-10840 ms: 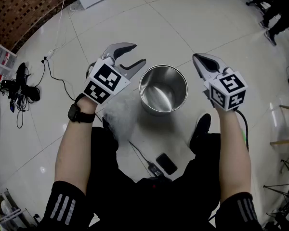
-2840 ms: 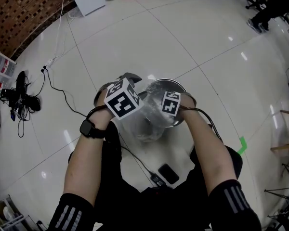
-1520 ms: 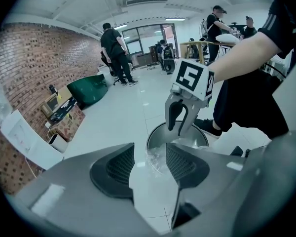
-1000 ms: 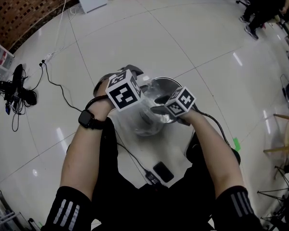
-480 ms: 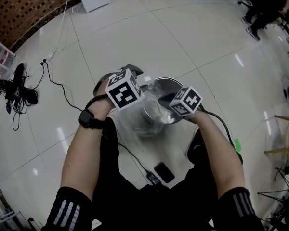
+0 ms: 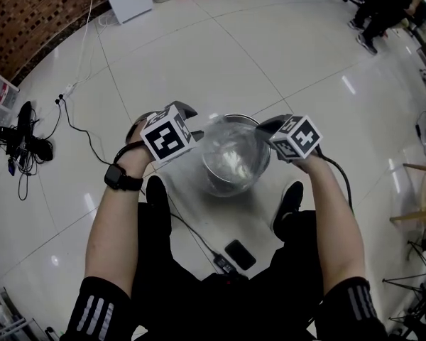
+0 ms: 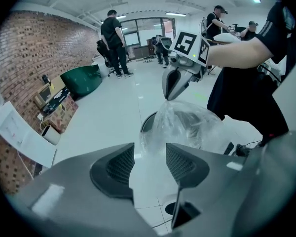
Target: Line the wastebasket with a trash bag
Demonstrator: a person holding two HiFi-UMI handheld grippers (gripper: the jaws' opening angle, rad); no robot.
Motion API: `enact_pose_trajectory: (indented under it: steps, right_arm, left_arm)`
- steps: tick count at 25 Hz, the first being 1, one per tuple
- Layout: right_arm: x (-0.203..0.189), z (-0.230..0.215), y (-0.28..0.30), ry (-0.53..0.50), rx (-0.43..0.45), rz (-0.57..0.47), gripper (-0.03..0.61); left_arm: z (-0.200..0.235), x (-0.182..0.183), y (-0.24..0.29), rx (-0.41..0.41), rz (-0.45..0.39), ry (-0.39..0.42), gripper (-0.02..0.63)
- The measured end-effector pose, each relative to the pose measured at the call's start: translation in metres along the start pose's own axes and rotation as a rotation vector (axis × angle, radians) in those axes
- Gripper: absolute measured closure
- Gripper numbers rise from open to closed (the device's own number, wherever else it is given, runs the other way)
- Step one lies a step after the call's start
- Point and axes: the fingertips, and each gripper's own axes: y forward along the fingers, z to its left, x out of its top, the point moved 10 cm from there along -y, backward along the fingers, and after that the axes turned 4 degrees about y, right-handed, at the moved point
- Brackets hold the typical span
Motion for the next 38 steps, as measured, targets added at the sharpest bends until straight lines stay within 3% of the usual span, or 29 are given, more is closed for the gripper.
enact_pose_trajectory:
  steps: [4,9,14,16,21,23,29,33,38]
  right_arm:
    - [-0.01,-0.016,-0.013,-0.022,-0.076,0.047,0.571]
    - [-0.021,-0.035,-0.02,-0.012,-0.124,0.065,0.571]
    - [-0.028,-0.042,-0.019,0.016,-0.132,0.081,0.571]
    - [-0.03,-0.047,-0.016,0.023,-0.13,0.071,0.571]
    - [-0.039,-0.058,-0.002,0.033,-0.103,0.087,0.571]
    - [-0.043,-0.063,0.003,0.04,-0.108,0.098,0.571]
    - [-0.052,-0.088,0.009,0.135,-0.181,0.041,0.571]
    - [-0.054,-0.101,0.014,0.174,-0.237,0.013,0.571]
    - [-0.057,-0.108,0.027,0.187,-0.281,-0.031,0.571]
  left_arm:
    - [-0.006,-0.01,0.012,-0.075,0.048,-0.005,0.419]
    - [-0.012,-0.039,0.049,-0.13,0.184,-0.008,0.419]
    - [-0.029,-0.056,0.08,-0.285,0.178,-0.069,0.417]
    - [-0.03,-0.058,0.09,-0.298,0.189,-0.077,0.422]
    - [-0.029,-0.057,0.1,-0.297,0.222,-0.075,0.62]
    - [-0.028,-0.055,0.102,-0.311,0.215,-0.081,0.62]
    - [0.001,-0.047,0.105,-0.229,0.128,-0.101,0.62]
    - [0.023,-0.049,0.112,-0.132,0.135,-0.119,0.62]
    - [0.049,-0.05,0.123,-0.023,0.09,-0.2,0.62]
